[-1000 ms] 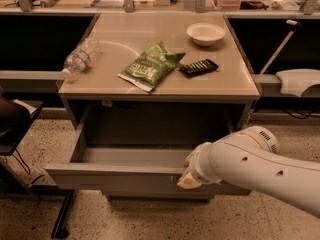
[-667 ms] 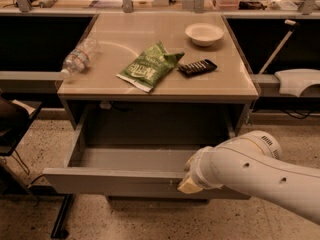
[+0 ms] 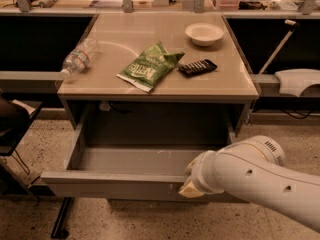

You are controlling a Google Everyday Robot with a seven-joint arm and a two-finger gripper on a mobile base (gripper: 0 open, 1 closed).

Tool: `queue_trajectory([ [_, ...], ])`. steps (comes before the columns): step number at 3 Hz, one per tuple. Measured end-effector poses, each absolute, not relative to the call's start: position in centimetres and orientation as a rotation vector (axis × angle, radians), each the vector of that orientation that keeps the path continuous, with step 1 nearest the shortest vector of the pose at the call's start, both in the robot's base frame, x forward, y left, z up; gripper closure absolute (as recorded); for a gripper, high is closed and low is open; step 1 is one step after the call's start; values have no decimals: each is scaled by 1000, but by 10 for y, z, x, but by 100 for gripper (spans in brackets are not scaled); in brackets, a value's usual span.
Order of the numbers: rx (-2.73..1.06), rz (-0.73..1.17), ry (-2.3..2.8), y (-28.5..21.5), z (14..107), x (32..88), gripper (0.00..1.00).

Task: Open top drawer

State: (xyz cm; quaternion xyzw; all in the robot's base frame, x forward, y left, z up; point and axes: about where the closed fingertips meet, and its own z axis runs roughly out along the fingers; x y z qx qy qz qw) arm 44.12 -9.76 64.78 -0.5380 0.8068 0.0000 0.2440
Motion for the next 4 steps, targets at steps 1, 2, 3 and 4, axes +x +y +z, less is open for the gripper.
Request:
queue_trajectory([
  [1,-1469,0,2203,-97,649,440,100],
  [2,-1464,-3,2210,-100,648,430,100],
  [3,-1464,-3,2210,-99,648,430,100],
  [4,-1459,-7,2217,-102,647,420,100],
])
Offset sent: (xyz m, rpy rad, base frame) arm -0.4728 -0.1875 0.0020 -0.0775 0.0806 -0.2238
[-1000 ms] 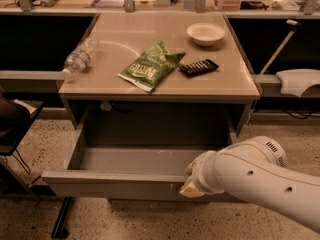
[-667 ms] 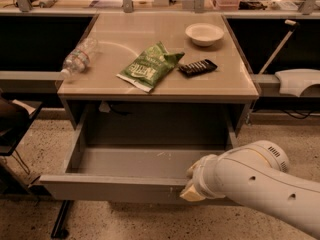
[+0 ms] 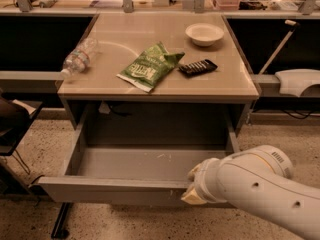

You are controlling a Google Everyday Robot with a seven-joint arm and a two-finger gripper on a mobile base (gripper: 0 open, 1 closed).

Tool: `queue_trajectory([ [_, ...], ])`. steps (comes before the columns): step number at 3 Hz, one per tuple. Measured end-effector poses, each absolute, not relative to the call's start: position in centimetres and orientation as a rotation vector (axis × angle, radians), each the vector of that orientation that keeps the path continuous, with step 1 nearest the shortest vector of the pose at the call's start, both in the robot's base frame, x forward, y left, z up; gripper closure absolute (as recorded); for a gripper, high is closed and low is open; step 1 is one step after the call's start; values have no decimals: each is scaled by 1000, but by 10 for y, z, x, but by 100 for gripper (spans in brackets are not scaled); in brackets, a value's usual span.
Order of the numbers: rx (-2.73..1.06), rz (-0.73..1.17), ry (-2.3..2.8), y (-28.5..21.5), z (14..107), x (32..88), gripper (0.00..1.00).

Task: Open top drawer

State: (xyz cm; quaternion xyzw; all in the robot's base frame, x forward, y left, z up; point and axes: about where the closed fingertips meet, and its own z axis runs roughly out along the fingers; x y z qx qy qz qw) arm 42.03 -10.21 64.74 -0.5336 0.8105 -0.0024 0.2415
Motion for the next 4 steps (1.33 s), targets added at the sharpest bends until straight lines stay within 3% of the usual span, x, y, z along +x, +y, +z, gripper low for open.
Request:
queue_trajectory([
  [4,-1456,-33,2178,-98,653,399,100],
])
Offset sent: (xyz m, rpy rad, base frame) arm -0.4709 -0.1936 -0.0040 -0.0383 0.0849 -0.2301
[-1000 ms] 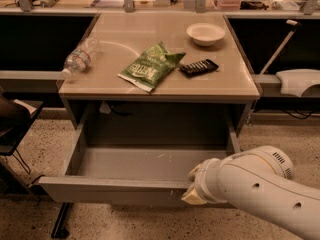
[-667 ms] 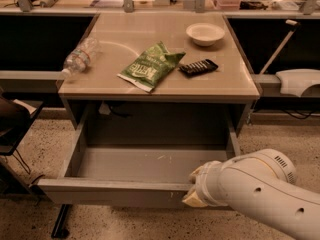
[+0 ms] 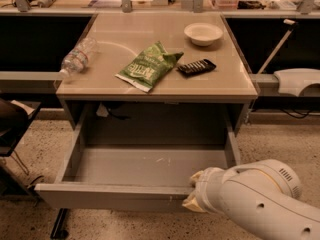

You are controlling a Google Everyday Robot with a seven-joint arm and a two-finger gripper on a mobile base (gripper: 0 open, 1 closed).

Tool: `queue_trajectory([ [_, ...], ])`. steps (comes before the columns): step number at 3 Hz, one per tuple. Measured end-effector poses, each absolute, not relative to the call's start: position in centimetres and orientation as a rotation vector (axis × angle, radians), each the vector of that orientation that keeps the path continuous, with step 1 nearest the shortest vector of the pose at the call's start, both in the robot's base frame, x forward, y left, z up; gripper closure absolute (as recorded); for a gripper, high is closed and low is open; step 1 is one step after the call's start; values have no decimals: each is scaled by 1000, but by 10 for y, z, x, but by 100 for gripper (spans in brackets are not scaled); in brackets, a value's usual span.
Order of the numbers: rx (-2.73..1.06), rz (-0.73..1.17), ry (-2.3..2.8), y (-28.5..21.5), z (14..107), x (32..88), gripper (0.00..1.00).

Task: Open top drawer

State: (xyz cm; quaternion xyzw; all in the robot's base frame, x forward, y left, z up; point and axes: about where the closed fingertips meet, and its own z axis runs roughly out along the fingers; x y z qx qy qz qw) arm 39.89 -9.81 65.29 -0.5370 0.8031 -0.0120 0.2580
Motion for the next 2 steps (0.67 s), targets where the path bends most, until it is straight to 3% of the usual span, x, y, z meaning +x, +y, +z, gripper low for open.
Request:
queue_trajectory([
  [2,-1458,-73,2130,-97,661,379,100],
])
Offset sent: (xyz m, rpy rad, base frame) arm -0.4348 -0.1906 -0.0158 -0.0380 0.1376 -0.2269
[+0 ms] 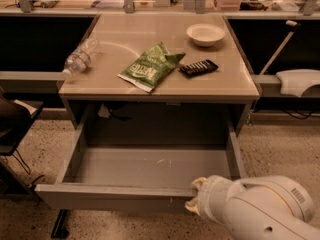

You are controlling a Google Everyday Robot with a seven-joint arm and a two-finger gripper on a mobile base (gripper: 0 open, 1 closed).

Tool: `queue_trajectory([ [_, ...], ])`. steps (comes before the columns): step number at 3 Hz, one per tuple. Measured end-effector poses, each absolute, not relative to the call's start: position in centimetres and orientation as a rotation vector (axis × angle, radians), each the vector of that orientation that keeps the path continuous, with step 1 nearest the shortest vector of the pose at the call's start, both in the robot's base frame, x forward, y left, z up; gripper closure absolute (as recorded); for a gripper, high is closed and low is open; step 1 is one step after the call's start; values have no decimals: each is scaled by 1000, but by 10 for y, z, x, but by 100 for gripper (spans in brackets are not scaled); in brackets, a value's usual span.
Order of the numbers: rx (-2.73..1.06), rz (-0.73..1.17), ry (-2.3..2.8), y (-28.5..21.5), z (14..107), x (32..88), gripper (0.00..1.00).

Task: Open top drawer

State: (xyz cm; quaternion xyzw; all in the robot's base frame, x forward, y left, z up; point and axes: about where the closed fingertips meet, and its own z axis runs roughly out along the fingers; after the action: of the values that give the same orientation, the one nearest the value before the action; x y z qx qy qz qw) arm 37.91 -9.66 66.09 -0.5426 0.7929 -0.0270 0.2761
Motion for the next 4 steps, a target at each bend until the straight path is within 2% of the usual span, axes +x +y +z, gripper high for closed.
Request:
queue_trajectory([
  [1,-1458,-72,2130,-97,661,379,81],
  [4,-1458,-72,2130,-97,661,379,11],
])
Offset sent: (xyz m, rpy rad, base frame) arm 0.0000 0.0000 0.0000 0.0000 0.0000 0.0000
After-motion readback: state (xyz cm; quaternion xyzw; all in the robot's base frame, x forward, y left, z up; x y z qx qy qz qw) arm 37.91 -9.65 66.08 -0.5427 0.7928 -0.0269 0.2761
